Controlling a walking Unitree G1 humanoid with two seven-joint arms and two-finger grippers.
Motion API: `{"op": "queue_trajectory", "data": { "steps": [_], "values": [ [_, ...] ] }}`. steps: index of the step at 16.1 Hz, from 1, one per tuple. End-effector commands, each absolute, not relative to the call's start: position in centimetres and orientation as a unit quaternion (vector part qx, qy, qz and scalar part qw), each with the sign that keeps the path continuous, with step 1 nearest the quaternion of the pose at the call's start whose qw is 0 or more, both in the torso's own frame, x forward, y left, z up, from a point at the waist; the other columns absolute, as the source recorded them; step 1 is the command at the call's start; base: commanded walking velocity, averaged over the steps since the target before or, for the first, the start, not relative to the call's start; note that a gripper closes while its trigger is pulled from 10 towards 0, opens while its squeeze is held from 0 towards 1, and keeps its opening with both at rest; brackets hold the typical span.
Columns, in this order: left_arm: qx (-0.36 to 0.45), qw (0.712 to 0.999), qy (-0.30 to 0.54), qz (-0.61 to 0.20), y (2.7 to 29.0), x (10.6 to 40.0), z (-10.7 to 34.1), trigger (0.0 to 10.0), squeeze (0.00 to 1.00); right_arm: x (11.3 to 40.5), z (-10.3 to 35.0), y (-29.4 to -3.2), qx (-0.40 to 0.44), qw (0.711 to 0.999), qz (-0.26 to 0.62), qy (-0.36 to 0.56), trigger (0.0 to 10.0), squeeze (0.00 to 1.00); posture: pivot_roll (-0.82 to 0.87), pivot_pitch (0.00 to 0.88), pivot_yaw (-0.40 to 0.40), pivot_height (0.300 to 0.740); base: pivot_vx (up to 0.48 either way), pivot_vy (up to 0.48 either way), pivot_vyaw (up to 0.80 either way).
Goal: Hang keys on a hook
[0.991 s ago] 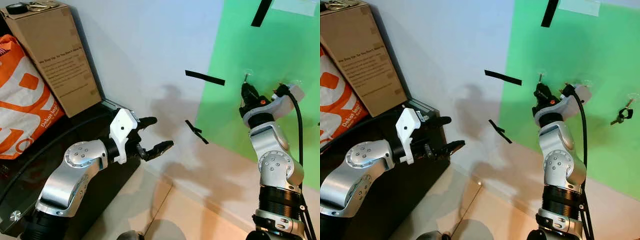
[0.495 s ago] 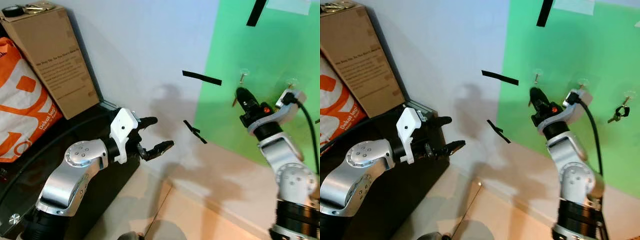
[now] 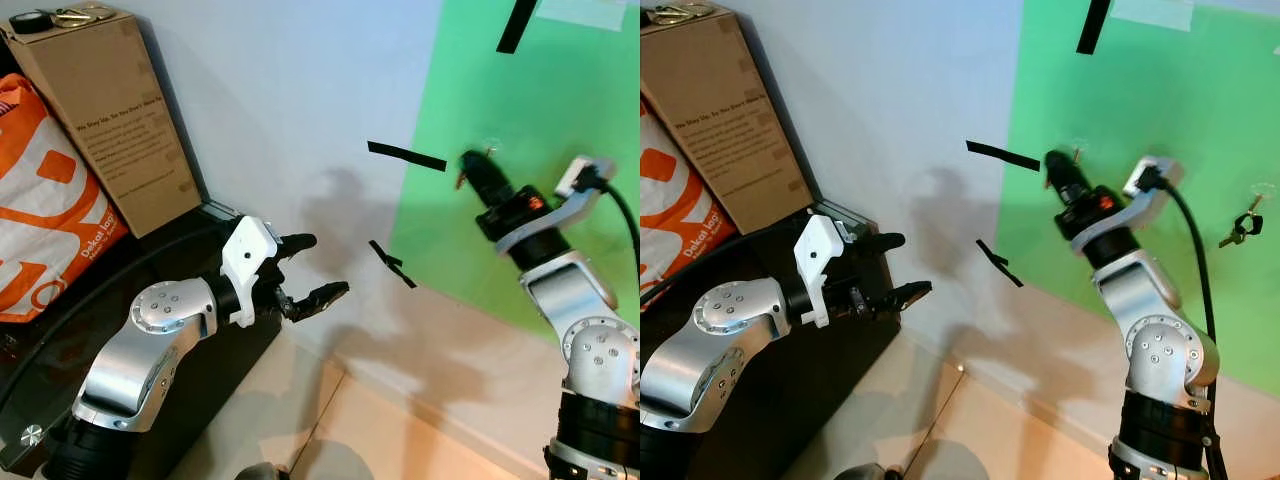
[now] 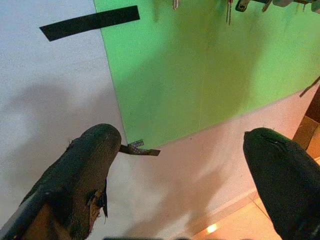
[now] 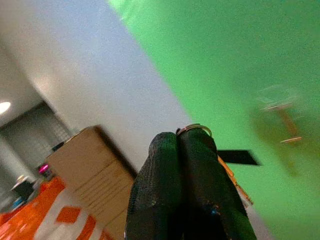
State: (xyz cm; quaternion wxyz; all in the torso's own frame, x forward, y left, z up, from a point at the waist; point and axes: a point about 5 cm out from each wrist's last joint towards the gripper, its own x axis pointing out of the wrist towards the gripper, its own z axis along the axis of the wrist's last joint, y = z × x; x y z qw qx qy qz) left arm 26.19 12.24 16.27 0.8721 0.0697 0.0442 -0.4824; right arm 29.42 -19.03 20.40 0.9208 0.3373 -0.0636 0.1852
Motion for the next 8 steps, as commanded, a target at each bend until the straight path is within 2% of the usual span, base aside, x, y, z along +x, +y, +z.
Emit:
{"op": "queue_trajectory", "data": {
  "steps": [1, 4, 8],
  "values": [
    [0.075, 0.868, 0.039, -0.49, 12.1, 26.2, 16.7, 10.0, 0.0, 29.8, 20.9, -19.3, 0.336, 0.924, 0.168, -0.074, 10.0, 0.0, -0.02, 0.0, 0.063, 0.74, 0.0, 0.0, 0.0],
    [0.075, 0.867, 0.039, -0.49, 12.1, 26.1, 16.7, 10.0, 0.0, 30.5, 20.2, -20.7, 0.335, 0.935, 0.097, -0.062, 10.0, 0.0, -0.01, 0.0, 0.061, 0.74, 0.0, 0.0, 0.0],
    [0.075, 0.867, 0.04, -0.492, 12.1, 26.1, 16.7, 10.0, 0.0, 31.0, 19.6, -21.5, 0.342, 0.937, 0.054, -0.051, 10.0, 0.0, -0.02, 0.0, 0.063, 0.74, 0.0, 0.0, 0.0]
  ]
}}
